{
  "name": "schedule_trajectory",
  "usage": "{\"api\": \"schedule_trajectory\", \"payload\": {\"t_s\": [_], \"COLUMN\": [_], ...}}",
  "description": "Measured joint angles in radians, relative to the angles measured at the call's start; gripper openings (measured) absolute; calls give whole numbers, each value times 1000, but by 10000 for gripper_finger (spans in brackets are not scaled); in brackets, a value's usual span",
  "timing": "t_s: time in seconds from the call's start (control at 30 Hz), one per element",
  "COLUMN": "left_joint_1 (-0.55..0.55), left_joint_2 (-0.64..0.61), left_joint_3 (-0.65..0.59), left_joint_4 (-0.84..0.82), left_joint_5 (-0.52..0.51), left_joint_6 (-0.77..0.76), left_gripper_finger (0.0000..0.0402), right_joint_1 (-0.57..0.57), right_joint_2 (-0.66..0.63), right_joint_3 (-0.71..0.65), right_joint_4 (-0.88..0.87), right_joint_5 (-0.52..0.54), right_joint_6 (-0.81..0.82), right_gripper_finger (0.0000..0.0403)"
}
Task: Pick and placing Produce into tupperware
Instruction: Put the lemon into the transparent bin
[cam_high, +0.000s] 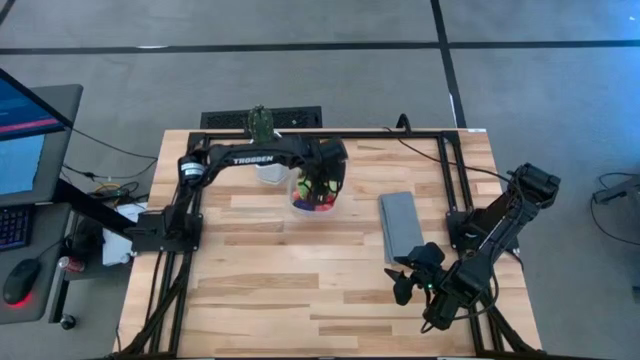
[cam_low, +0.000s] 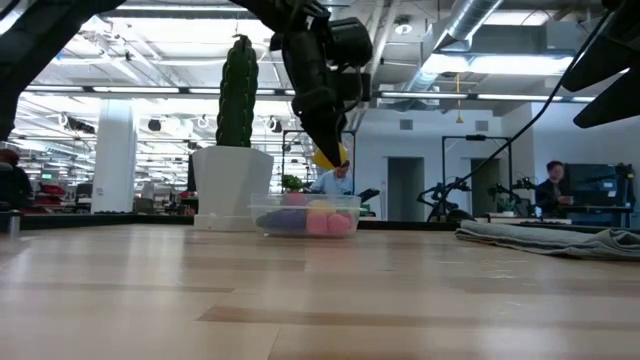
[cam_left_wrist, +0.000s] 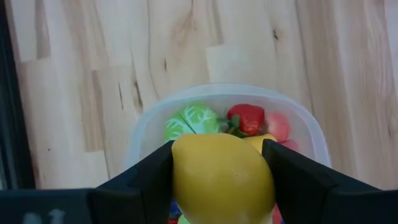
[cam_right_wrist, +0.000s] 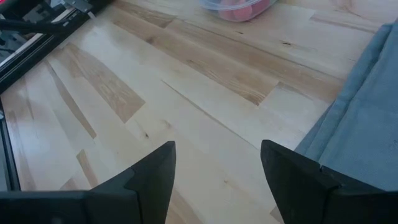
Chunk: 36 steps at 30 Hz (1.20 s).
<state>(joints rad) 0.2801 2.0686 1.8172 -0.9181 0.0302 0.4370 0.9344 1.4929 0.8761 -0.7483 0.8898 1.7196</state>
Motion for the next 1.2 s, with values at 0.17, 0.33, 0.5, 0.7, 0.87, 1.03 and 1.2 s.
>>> {"api": "schedule_trajectory", "payload": {"t_s": [0.17,0.33,0.5,0.7,0.87,1.03,1.2], "left_joint_1": [26,37,39,44,58,68,67], "left_joint_2": [0,0,0,0,6,10,11], "left_joint_3": [0,0,0,-1,-1,-34,-40], "left_joint_4": [23,37,57,57,66,85,82], "left_joint_5": [15,27,27,42,63,95,96], "left_joint_6": [-6,-7,-5,-4,-13,-41,-41], "left_gripper_finger": [210,210,210,210,210,210,210], "right_joint_1": [0,0,0,0,0,0,0], "right_joint_2": [0,0,0,0,0,0,0], "right_joint_3": [0,0,0,0,0,0,0], "right_joint_4": [-3,-3,-3,-1,0,1,1], "right_joint_5": [0,1,0,1,1,1,1], "right_joint_6": [0,0,0,8,8,9,9], "right_gripper_finger": [260,260,260,260,260,260,260]}}
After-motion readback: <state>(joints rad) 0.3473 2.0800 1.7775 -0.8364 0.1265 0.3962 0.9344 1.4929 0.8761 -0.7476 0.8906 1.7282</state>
